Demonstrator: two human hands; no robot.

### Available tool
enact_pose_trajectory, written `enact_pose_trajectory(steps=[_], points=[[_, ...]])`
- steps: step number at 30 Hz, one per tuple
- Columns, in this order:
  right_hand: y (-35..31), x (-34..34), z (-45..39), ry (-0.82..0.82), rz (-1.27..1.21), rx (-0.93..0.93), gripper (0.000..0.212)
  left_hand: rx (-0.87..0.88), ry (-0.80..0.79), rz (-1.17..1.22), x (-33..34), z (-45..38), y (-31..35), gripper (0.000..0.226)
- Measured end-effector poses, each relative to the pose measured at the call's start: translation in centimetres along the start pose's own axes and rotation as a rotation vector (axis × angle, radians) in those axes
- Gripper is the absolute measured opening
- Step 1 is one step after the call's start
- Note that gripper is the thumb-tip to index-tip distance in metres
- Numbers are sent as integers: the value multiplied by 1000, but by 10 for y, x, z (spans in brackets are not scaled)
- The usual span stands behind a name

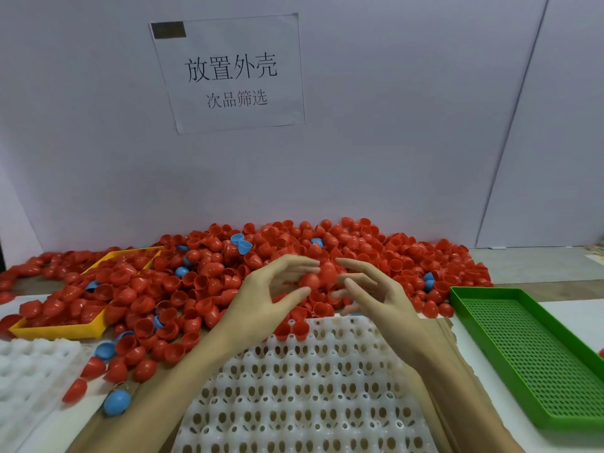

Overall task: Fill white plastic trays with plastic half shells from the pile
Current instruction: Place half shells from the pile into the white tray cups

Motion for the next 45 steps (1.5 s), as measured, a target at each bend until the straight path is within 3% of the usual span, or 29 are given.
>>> enact_pose_trajectory(steps=[4, 7, 12, 20, 25, 32, 38, 45], points=[[-12, 25, 5, -179, -30, 2, 34, -124, 27, 168, 2, 35, -2, 25], [-14, 31, 9, -157, 64, -15, 27, -187, 101, 239, 3, 47, -7, 21], [-13, 31, 10, -143, 15, 41, 20, -232, 136, 288, 3, 54, -6, 23], [3, 38, 15, -286, -29, 264, 24, -191, 318, 168, -7, 54, -5, 18], [6, 37, 14, -276, -8, 268, 35, -120, 296, -61, -7, 56, 2, 16], [11, 39, 13, -313, -5, 286, 34, -142, 226, -200, -2, 48, -3, 13], [17, 7, 3, -52, -92, 271, 48, -16, 157, -494, 2, 25, -8, 11], [20, -20, -2, 128, -132, 214, 45, 117, -93, -810, 41, 4, -21, 25]])
Point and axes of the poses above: each hand's wrist, its own z-axis away from the middle knuckle, its own x-axis out of the palm, y = z × x, the point moved 6 cm from there along -z, towards the middle knuckle, and after that the axes turned 8 degrees about -z, right-handed, at the moved point
